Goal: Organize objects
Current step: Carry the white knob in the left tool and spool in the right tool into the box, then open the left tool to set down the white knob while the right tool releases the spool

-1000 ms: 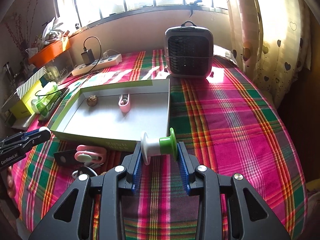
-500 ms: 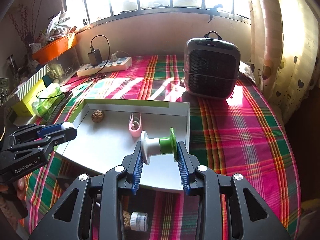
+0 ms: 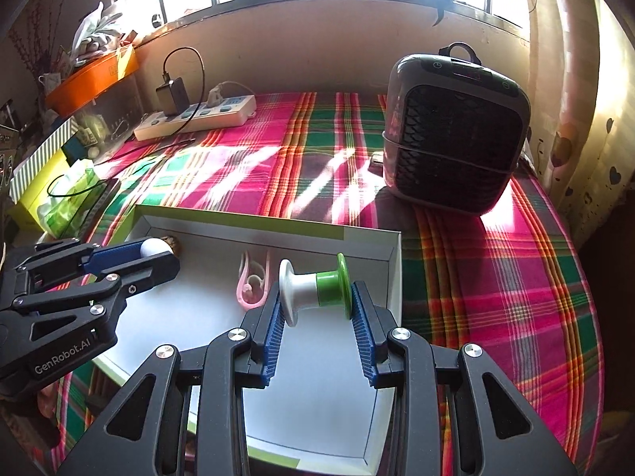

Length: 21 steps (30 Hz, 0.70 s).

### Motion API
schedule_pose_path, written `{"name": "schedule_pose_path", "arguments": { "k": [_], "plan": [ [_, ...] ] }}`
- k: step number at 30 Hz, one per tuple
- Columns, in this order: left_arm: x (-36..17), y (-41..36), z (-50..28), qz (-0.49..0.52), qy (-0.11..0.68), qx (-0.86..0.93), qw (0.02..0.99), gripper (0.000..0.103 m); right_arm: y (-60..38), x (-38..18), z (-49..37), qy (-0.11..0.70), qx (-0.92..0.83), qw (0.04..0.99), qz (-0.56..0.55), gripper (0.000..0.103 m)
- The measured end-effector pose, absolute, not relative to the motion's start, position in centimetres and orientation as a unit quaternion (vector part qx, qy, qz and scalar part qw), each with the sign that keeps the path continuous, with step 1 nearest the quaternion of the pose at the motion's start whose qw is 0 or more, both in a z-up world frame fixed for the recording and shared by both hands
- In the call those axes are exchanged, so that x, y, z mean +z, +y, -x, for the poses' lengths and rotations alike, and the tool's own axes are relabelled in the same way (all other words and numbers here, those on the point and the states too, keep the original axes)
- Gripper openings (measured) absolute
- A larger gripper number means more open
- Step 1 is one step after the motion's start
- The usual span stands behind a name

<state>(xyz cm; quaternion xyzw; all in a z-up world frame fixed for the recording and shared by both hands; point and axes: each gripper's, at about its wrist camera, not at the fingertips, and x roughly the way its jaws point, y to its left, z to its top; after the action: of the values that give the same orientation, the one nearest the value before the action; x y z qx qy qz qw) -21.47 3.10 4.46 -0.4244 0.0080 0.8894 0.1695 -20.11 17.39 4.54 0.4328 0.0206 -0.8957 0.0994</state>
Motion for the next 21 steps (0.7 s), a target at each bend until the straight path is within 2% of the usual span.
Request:
{"name": "schedule_pose_path", "arguments": {
  "k": [21],
  "plan": [
    [2.8,4.1,24.0,0.442,0.018,0.881,0.168,0.022,16.8,2.6,22.8,0.034,-0.885,0.097,-0.455,0.034]
  ]
}}
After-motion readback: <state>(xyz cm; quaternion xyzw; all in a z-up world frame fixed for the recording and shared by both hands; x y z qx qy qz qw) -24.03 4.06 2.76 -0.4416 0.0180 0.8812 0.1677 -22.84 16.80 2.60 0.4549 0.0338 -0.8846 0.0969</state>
